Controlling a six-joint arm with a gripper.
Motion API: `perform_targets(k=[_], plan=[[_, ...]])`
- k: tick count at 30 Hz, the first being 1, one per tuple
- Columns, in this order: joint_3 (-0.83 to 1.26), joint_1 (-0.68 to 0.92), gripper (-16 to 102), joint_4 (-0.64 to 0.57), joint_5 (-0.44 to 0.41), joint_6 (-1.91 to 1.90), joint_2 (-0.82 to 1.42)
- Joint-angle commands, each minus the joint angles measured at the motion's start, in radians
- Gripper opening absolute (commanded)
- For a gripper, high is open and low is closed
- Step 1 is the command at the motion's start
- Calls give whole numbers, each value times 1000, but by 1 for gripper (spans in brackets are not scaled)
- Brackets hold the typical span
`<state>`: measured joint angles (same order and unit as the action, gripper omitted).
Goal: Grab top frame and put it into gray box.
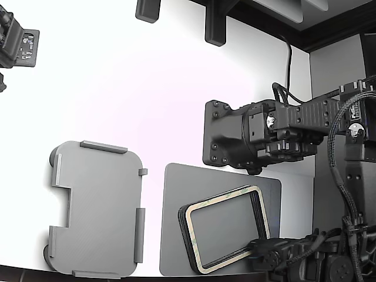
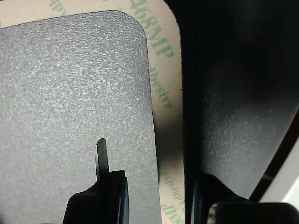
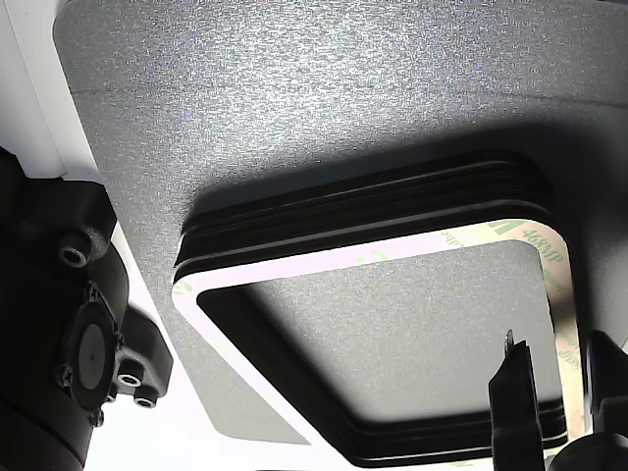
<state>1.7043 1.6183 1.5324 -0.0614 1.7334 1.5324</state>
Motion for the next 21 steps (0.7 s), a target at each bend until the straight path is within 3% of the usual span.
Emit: perform_targets(k=[1, 9, 21], plan=[[-17, -9, 55, -6, 2, -3, 20], [-21, -3, 46, -17, 5, -25, 18], [-8, 3, 48, -28, -5, -35, 21]])
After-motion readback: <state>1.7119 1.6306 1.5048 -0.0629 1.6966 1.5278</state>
